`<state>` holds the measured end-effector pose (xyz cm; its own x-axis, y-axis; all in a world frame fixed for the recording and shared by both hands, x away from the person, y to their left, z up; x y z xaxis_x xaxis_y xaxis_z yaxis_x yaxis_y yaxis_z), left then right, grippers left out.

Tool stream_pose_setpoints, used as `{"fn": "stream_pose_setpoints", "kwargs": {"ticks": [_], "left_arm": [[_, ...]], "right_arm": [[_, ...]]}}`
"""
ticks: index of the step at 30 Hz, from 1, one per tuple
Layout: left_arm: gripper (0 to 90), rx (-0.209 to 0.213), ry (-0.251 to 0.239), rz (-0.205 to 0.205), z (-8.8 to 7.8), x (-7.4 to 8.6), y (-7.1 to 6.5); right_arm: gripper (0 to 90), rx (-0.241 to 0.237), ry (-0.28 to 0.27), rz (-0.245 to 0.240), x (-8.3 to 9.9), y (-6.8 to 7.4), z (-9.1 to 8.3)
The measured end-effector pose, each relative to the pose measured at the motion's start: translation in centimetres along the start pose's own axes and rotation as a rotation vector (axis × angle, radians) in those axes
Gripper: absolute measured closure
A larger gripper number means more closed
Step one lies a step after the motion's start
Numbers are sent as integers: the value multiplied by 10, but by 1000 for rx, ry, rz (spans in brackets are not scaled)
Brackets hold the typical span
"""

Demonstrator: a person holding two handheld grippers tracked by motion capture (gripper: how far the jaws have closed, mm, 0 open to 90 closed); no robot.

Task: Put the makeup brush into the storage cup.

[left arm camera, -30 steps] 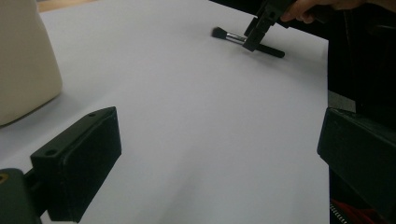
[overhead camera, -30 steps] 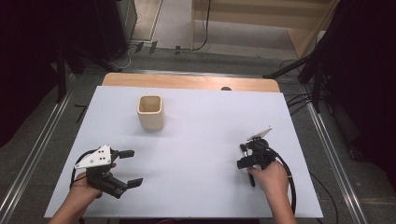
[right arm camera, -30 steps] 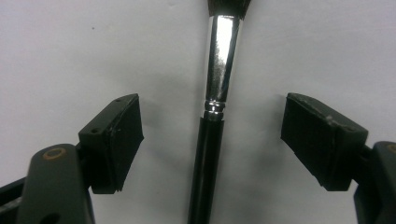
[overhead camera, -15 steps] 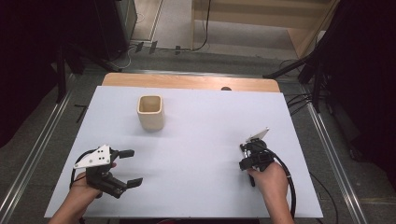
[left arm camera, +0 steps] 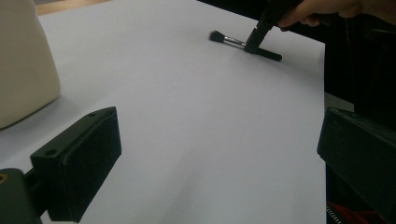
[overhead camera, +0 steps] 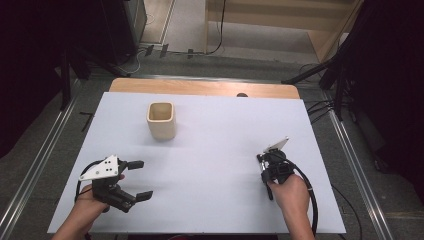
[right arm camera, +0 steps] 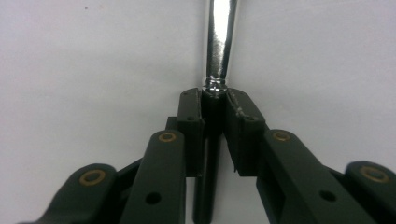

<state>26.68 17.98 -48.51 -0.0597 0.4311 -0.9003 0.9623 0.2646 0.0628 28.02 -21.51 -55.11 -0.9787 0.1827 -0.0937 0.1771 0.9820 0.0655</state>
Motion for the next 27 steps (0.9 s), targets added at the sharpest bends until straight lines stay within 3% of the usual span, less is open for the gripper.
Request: {"fn": "stream_pose_setpoints", "kwargs": {"ticks": [10, 13, 19, 23, 27], "left_arm": [[4, 4, 5, -6, 0, 1, 0], [4, 29, 8, -59, 2, 3, 0], [4, 32, 17, -62, 2, 4, 0], [4, 45, 23, -108, 3, 8, 1], [4, 45, 22, -129, 3, 8, 2]], "right_arm": [[799, -15, 4, 13, -1, -1, 0], [799, -26, 17, 16, -1, -2, 0], [800, -51, 29, 15, -4, -4, -1], [800, -76, 21, 16, -6, -4, -6], [800, -128, 16, 13, -9, -4, -12]]}}
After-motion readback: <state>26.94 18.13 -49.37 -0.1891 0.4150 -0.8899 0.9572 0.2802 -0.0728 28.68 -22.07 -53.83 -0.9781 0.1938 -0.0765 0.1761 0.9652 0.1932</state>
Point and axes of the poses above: each handheld gripper's, and its own axes: z roughly forward along the jaws, x roughly out of its underside, y roughly to its left, the point moved 7 cm from there along z, roughly forward along the jaws, and after that the axes turned 15 degrees about z, right-handed, at the moved point
